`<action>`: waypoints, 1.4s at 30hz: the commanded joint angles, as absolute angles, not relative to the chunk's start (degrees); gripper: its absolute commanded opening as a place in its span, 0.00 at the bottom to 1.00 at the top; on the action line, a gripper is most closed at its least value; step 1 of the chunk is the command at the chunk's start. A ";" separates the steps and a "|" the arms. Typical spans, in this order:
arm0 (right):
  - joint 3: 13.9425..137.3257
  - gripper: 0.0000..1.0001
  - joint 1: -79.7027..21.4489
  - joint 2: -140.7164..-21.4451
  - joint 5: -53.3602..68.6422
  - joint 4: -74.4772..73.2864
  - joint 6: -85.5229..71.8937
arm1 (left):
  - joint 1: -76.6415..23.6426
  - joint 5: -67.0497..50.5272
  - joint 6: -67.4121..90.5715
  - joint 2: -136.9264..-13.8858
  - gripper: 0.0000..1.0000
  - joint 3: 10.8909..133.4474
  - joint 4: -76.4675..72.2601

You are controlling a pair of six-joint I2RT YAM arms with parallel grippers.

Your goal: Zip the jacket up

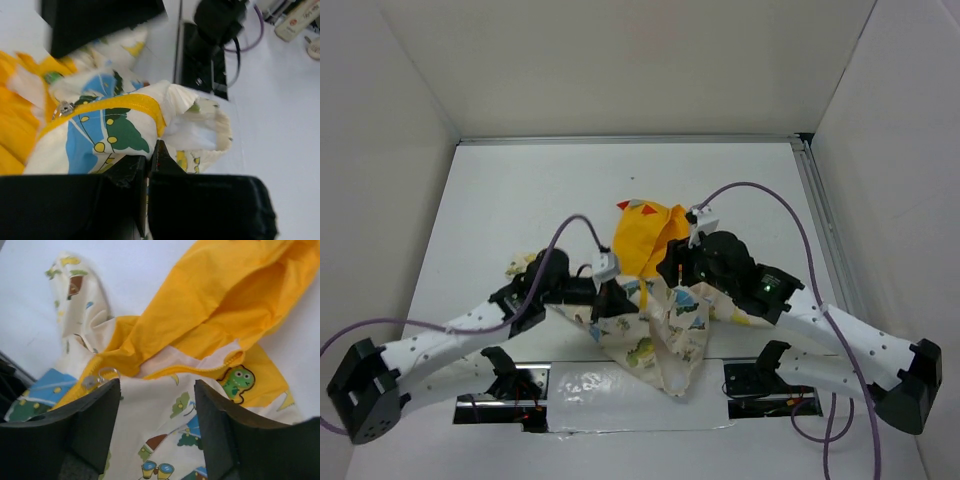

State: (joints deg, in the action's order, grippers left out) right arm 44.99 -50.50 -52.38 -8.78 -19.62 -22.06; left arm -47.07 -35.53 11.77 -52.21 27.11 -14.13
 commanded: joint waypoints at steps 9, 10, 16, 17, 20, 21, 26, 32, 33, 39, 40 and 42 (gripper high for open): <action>51.30 0.70 -29.64 -77.77 -0.62 -15.82 -30.93 | -28.04 -65.27 9.32 -95.95 0.00 69.32 -9.67; 52.29 0.70 -28.14 -79.00 -0.88 -15.91 -31.98 | -27.43 -66.87 9.14 -101.37 0.00 76.31 -8.45; 56.95 0.59 -13.12 -81.22 2.46 -12.93 -40.16 | -27.24 -80.92 7.65 -129.26 0.00 121.44 6.12; 56.95 0.59 -11.44 -79.30 2.81 -11.27 -40.60 | -28.12 -81.21 7.65 -131.64 0.00 126.25 6.94; 56.78 0.59 -9.14 -74.98 0.98 -10.37 -39.55 | -28.83 -81.12 8.87 -134.13 0.00 132.37 4.84; 56.34 0.59 -9.40 -74.10 0.36 -10.46 -38.42 | -28.57 -81.82 10.53 -131.25 0.00 127.40 3.18; 51.79 0.62 -11.86 -71.37 1.66 -11.51 -37.09 | -28.56 -75.19 7.66 -113.43 0.00 97.03 2.09; 45.44 0.65 -17.31 -70.93 4.31 -11.69 -37.97 | -28.39 -62.87 15.10 -98.47 0.20 66.77 3.33; 45.09 0.65 -17.84 -70.75 4.31 -11.95 -37.97 | -27.69 -61.28 16.68 -97.05 0.54 64.27 3.86; 44.03 0.70 -21.70 -66.98 0.88 -13.10 -38.58 | -26.28 -49.23 27.58 -84.13 0.99 52.58 10.90; 43.86 0.72 -22.23 -66.54 0.62 -13.10 -38.67 | -26.28 -48.96 30.90 -80.37 0.99 49.86 10.90; 43.42 0.74 -23.20 -65.40 0.18 -12.40 -39.37 | -27.06 -49.22 34.44 -77.53 0.99 47.21 8.98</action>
State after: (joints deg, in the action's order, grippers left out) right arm 43.70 -21.78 -68.53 2.24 -13.80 -38.54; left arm -26.24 -51.90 26.37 -83.77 49.23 10.35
